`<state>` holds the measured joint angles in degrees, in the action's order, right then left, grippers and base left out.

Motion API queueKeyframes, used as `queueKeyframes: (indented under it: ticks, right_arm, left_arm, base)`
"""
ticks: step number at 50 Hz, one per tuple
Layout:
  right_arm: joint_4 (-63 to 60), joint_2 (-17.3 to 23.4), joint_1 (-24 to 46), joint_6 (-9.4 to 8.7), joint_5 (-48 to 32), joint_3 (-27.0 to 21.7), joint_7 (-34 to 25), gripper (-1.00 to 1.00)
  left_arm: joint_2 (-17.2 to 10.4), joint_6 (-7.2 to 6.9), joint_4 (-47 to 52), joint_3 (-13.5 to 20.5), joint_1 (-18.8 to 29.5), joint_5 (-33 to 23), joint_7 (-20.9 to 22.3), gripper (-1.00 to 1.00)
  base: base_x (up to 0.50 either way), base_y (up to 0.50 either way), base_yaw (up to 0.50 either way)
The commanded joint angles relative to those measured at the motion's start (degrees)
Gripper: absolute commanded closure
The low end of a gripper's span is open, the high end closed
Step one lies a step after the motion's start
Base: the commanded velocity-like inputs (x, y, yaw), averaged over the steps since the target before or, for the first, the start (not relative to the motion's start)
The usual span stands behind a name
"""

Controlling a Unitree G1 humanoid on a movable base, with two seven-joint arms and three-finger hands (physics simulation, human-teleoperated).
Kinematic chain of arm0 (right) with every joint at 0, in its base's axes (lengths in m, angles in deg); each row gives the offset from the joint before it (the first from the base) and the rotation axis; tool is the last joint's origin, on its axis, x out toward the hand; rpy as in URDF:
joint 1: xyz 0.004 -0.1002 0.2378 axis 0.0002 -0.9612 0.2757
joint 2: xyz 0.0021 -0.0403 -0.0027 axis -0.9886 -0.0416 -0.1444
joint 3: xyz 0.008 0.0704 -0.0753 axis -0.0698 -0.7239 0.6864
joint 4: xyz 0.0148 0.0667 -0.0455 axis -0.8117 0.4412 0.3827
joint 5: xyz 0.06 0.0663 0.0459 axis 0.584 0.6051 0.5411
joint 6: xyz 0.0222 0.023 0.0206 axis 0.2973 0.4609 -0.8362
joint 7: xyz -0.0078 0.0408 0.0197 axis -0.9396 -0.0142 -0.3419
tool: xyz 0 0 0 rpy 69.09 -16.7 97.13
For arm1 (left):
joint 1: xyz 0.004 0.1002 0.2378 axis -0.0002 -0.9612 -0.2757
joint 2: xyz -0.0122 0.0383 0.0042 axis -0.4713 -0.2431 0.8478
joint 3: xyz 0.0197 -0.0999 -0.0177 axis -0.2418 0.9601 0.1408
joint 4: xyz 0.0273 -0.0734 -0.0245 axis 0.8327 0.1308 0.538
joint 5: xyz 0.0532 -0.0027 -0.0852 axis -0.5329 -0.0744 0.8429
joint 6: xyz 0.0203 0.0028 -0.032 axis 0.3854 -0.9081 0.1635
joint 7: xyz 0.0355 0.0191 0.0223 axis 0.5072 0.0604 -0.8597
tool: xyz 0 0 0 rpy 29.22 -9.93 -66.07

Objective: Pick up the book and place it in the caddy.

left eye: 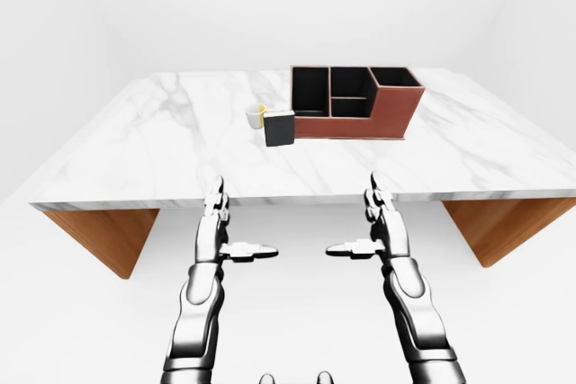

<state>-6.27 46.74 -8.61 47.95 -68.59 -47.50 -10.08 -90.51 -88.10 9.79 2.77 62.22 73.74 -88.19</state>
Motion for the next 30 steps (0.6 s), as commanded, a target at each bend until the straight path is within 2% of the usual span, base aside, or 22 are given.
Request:
queueKeyframes:
  ticks: [1,4,7,10,19,25,30]
  right_arm:
    - [-1.03,0.86,0.73,0.33,-0.5,-1.21,-1.06,-1.0]
    - [-2.45,0.96,2.63,-2.72,0.74,-1.92,-1.16,-1.0]
    - [-2.25,1.66,4.51,-2.93,-1.73,-1.5,-0.82,-1.0]
    - [-1.8,1.55,6.82,-4.9,-1.86,-1.76,-0.62,-1.0]
    - [-5.7,2.21,7.95,-5.01,-0.66,-2.36,-1.94,-1.0]
    - [-9.69,1.97,7.18,-5.01,-0.44,-2.14,-2.77,-1.0]
    - [-11.13,2.02,6.39,-5.01,-0.78,-2.06,-3.54,-1.0]
  left_arm:
    - [-1.2,-0.6,-1.08,1.73,1.72,0.13,1.1,-1.0]
    - [-1.42,-2.9,0.12,1.55,3.16,-0.87,1.08,-1.0]
    - [-1.95,-4.97,0.71,2.19,5.33,-1.15,1.46,-1.0]
    - [-2.87,-4.97,0.28,3.59,7.75,-0.36,1.82,-1.0]
    - [-6.03,-4.97,1.72,6.1,13.44,-0.12,1.95,-1.0]
    - [-5.49,-4.97,6.95,5.09,12.43,-2.55,1.92,-1.0]
    - [-4.55,-4.97,7.45,4.75,11.3,-2.99,2.24,-1.0]
  base:
    - [0.0,0.0,0.0]
    - [0.0,0.0,0.0]
    - [0.0,0.0,0.0]
    - [0.0,0.0,0.0]
    - [0.0,0.0,0.0]
    - [0.03,0.0,0.0]
    - [0.36,0.0,0.0]
